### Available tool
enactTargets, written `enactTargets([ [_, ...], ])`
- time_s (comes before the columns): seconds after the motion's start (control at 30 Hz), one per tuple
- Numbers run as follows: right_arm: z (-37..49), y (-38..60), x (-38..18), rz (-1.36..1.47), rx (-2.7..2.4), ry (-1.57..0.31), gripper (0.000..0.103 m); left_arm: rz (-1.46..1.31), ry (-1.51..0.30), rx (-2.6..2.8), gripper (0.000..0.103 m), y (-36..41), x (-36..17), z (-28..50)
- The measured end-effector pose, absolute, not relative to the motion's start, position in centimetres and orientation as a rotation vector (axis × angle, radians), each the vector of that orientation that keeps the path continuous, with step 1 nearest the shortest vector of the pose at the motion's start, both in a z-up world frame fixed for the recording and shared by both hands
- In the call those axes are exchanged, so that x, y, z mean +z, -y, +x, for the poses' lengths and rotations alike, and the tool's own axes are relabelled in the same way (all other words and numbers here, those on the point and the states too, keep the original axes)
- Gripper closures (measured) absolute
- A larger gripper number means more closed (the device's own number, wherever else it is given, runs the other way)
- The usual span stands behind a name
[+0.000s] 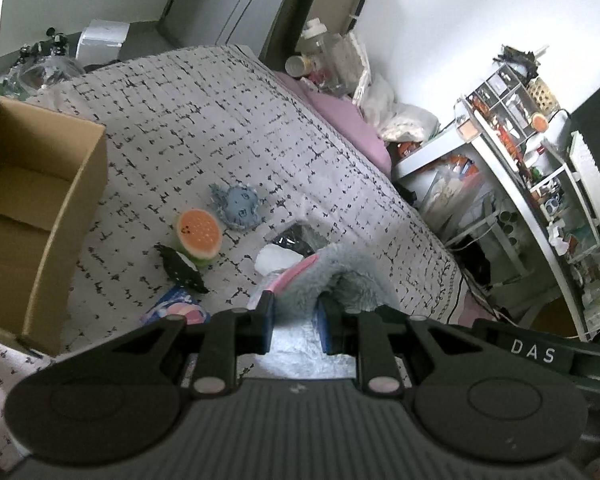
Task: Organize soft objects
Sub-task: 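Lift the grey plush with the right tool and carry it over the box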
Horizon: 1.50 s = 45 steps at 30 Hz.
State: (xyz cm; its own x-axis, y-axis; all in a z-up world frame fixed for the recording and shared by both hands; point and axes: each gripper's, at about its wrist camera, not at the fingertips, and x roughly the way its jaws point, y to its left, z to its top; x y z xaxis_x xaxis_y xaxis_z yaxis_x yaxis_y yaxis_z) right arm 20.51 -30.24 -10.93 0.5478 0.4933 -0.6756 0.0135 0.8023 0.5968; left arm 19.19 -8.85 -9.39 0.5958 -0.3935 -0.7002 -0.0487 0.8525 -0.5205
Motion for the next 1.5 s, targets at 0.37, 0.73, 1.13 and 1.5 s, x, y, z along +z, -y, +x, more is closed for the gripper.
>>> enactTargets([
  [0.37,18.9,27.2,-8.7,0.545,0.333,-0.919,0.085,-0.556,-0.872,-0.198,0.082,6.0,-7.6,17.4],
  [0.73,18.2,23.6,-7.3,0.505,0.363,-0.902,0.085,-0.598,-0.831,-0.181,0.082,2.2,-6.8,16.2],
  [1.13,18.2,18.4,-6.9,0.452,0.409,-0.905,0.085,-0.649,-0.801,-0.132,0.082,-2.5,-6.9,15.3],
  [1.5,19.3,12.4,-8.6,0.437,0.481,-0.949,0.085,-0.671,-0.801,-0.034,0.082,-8.3,-8.3,14.8],
])
